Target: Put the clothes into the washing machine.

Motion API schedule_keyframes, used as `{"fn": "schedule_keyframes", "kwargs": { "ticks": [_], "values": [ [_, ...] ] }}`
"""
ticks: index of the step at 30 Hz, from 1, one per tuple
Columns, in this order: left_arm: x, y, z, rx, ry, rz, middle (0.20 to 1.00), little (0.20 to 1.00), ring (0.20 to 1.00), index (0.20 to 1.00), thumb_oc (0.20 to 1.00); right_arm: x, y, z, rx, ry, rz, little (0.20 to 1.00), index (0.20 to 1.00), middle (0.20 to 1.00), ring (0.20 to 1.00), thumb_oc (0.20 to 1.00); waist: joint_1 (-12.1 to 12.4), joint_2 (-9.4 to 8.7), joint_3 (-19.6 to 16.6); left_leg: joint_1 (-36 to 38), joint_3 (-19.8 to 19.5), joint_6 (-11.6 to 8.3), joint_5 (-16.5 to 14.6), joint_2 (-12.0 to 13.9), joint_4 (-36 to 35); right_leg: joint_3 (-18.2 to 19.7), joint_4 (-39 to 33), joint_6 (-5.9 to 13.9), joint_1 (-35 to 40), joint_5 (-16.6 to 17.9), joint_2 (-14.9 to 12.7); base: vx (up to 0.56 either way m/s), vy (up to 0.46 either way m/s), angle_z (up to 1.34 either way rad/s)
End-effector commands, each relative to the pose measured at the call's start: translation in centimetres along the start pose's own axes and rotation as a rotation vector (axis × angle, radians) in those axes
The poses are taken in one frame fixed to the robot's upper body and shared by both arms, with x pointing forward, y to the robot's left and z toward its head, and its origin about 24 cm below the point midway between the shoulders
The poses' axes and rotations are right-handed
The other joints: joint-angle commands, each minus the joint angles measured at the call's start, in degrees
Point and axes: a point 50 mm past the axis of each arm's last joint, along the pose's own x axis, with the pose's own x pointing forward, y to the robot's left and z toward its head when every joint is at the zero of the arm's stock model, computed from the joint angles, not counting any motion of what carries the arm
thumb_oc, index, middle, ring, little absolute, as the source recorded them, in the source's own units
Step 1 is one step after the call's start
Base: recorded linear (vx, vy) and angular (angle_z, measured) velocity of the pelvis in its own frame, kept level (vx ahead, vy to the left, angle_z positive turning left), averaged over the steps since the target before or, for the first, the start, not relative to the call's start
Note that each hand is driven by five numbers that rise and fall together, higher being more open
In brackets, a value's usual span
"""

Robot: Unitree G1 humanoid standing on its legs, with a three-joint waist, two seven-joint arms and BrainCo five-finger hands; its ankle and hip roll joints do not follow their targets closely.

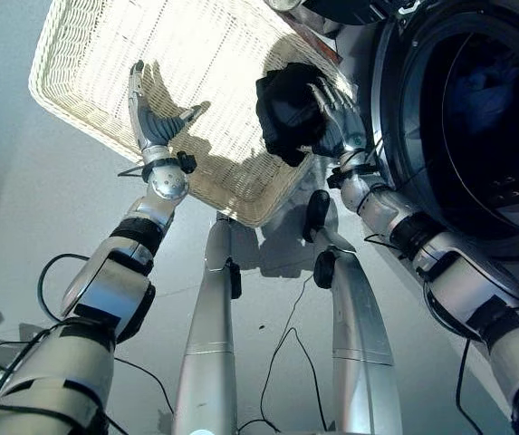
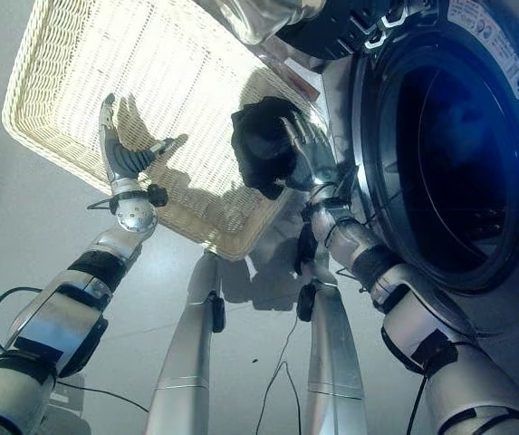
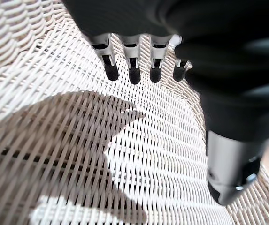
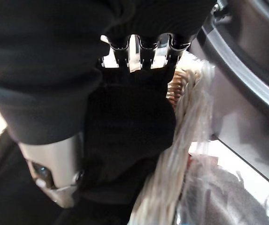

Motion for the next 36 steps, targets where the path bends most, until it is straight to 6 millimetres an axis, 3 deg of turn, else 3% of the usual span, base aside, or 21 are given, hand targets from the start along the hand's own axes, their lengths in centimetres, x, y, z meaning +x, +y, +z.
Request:
{"fn": "schedule_keyframes", "kwargs": {
  "ticks": [1,14,15,16,30,36],
  "values": [
    [1.0,-0.7,1.9,-0.092,-0.025,0.037,1.000,1.000,1.000,1.000,1.000,0.8,0.1,0.2,-0.052,0.011,0.036,1.000,1.000,1.000,1.000,1.000,0.1,3.42,-1.1,-1.3,2.4,0.68,-7.9,-3.8,8.4,-2.9,-16.6,7.16,6.2,10.6,2.6,0.00,0.000,0.00],
    [0.9,-1.9,2.9,-0.101,-0.047,0.005,1.000,1.000,1.000,1.000,1.000,1.4,0.9,-1.0,-0.248,0.101,0.200,1.000,1.000,1.000,1.000,1.000,1.5,4.33,-1.1,-1.8,1.9,1.25,-7.4,-4.4,8.5,-3.9,-16.1,7.01,5.5,11.3,2.1,0.01,-0.005,0.01],
    [0.8,-2.0,3.0,-0.103,-0.050,0.006,1.000,1.000,1.000,1.000,1.000,1.4,1.0,-1.0,-0.266,0.092,0.212,0.501,0.501,0.501,0.501,0.501,1.6,4.40,-1.1,-1.8,1.9,1.27,-7.3,-4.5,8.4,-3.8,-16.2,7.02,5.4,11.4,2.1,0.01,-0.002,0.04],
    [0.8,-2.0,3.0,-0.105,-0.051,0.005,1.000,1.000,1.000,1.000,1.000,1.4,1.0,-1.0,-0.272,0.091,0.219,0.200,0.200,0.200,0.200,0.200,1.6,4.46,-1.1,-1.8,1.8,1.27,-7.3,-4.6,8.4,-3.8,-16.2,7.02,5.4,11.4,2.1,0.01,-0.001,0.03],
    [0.3,-2.6,3.3,-0.124,-0.059,0.004,1.000,1.000,1.000,1.000,1.000,1.2,1.3,-0.6,-0.207,0.107,0.184,0.200,0.200,0.200,0.200,0.200,1.7,5.06,-1.1,-2.0,1.7,1.50,-7.0,-5.0,8.6,-3.6,-16.1,7.11,4.9,12.1,2.0,0.00,0.000,0.00],
    [0.1,-2.5,3.0,-0.126,-0.051,0.007,1.000,1.000,1.000,1.000,1.000,0.7,1.9,-0.3,0.124,0.209,0.209,0.200,0.200,0.200,0.200,0.200,1.6,5.15,-1.1,-2.3,1.9,1.35,-6.8,-4.8,8.8,-3.4,-15.7,6.98,4.4,12.2,2.0,0.01,0.007,0.01]
  ]
}}
